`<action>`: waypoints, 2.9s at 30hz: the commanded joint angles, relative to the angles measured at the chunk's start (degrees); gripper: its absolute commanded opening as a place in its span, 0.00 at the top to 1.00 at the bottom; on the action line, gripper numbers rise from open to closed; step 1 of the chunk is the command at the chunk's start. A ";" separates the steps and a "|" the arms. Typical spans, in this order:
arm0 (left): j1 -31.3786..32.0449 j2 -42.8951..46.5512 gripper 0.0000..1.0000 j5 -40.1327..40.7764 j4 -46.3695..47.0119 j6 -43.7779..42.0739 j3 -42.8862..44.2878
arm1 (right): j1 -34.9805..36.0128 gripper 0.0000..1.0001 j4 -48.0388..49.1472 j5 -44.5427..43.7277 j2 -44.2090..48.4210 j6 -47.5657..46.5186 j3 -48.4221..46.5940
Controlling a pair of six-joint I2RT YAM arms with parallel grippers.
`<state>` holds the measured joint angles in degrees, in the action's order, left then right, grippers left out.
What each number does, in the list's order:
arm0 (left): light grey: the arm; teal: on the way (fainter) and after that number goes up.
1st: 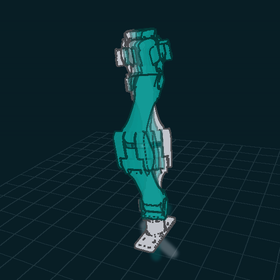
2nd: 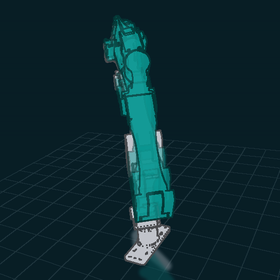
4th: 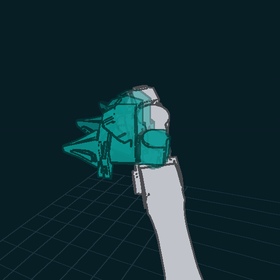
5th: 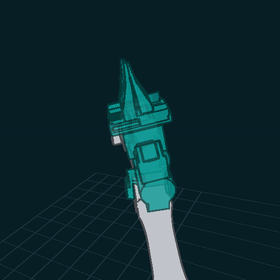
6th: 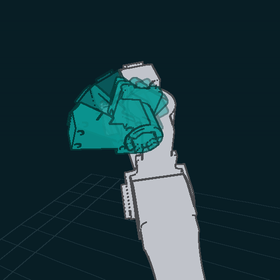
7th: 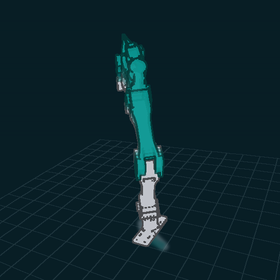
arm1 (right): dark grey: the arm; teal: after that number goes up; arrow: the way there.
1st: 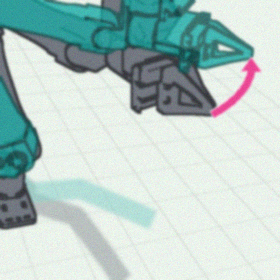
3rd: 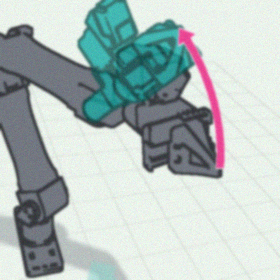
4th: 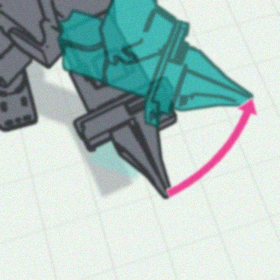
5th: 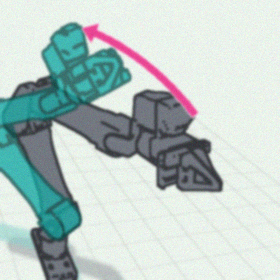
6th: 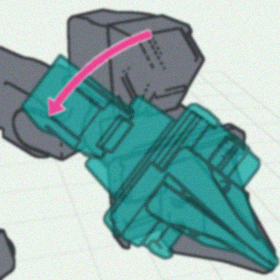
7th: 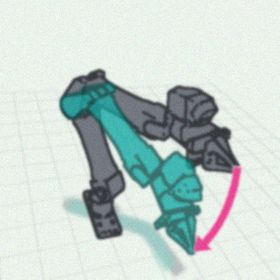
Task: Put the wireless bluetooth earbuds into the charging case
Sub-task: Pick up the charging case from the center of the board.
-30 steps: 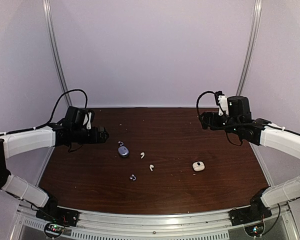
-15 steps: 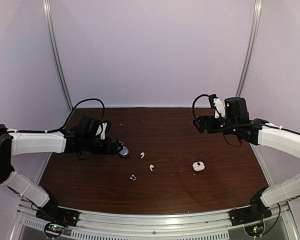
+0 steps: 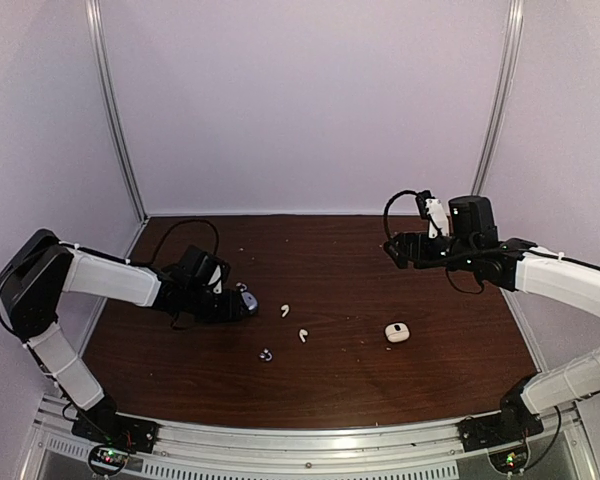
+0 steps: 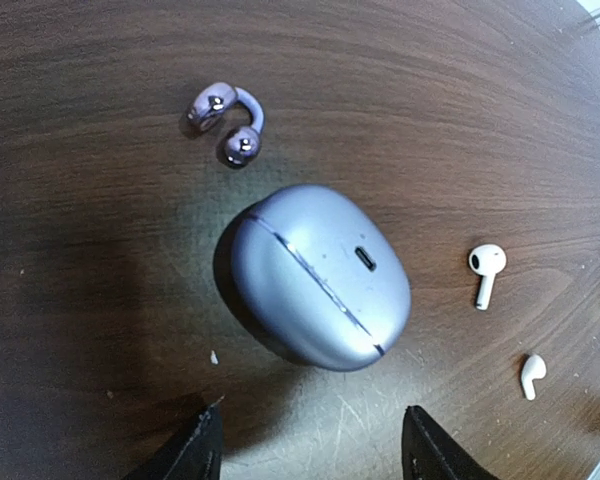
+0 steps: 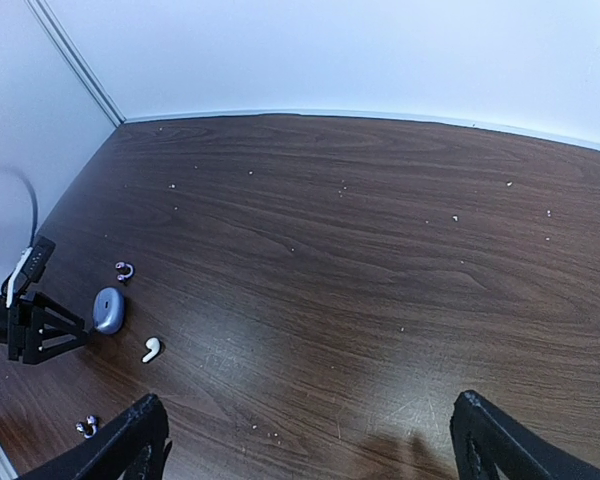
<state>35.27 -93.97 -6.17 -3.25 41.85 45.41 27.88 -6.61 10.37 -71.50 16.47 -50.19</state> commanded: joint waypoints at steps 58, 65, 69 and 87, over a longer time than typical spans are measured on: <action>2.80 -13.17 0.19 9.96 -13.29 -27.18 17.97 | -0.23 0.00 1.98 6.85 -0.94 0.76 1.63; 1.73 -13.38 0.18 6.52 -14.41 -33.49 18.84 | -0.16 0.00 1.75 6.94 -0.59 0.37 1.92; -0.02 -13.49 0.22 6.34 -14.40 -34.90 18.75 | -0.25 0.00 1.58 6.92 -0.25 0.14 2.10; 2.66 -6.25 0.55 9.14 -4.84 -38.85 12.87 | -0.10 0.00 5.01 11.81 -0.65 4.88 3.99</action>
<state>35.73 -106.45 1.58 -13.10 4.95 60.53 27.88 -4.47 19.29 -72.07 18.85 -47.33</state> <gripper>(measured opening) 0.524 0.997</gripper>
